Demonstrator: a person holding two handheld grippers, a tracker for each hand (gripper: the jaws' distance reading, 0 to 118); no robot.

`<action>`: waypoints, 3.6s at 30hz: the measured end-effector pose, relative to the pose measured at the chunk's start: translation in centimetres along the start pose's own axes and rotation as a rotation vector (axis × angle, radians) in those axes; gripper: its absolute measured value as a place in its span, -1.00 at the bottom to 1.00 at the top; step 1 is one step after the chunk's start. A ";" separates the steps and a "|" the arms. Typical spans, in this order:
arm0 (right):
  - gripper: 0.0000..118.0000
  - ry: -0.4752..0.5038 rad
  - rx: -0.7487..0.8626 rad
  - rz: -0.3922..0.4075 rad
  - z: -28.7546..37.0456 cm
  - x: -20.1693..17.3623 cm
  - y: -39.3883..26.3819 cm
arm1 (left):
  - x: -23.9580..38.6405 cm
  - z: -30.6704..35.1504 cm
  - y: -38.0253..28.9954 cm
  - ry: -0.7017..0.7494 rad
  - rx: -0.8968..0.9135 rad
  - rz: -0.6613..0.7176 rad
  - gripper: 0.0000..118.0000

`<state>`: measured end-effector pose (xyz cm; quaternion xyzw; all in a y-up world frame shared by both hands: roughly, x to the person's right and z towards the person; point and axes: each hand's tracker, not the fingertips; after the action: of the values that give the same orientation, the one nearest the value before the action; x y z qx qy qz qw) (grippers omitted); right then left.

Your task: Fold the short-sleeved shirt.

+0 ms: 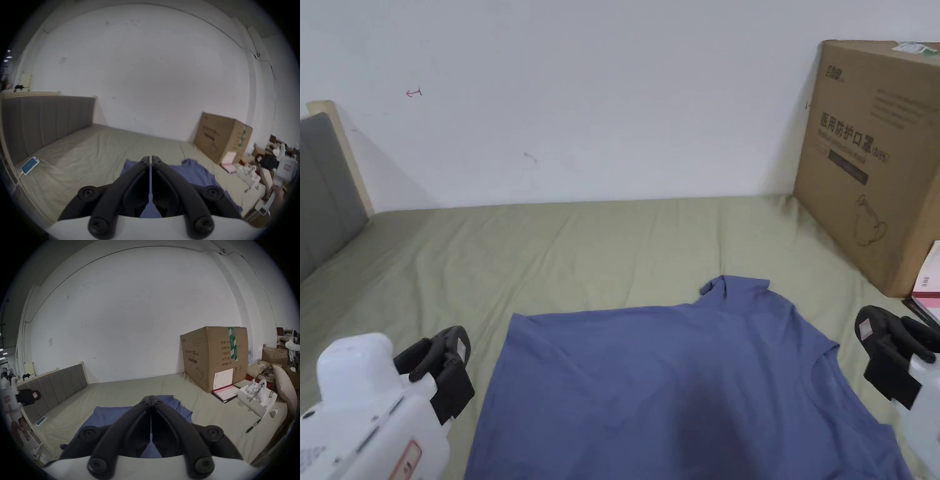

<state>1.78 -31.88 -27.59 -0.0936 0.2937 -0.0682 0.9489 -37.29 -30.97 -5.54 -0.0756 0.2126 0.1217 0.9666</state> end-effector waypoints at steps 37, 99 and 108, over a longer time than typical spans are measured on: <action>0.81 -0.047 -0.775 -0.250 -4.1 13.0 -5.6 | -7.5 -6.6 -11.5 0.024 -0.816 0.036 -0.95; 0.61 -0.049 -0.572 -0.084 -17.9 8.7 -2.5 | -5.2 -18.0 -2.7 0.016 -0.479 0.040 0.65; -0.96 0.073 -0.264 -0.033 -4.3 3.7 -1.7 | -0.8 -5.2 -3.5 0.002 -0.277 -0.003 -0.96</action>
<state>2.25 -34.77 -32.78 -0.2200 0.3329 -0.0479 0.9157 -39.06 -35.51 -9.56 -0.2088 0.1947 0.1482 0.9468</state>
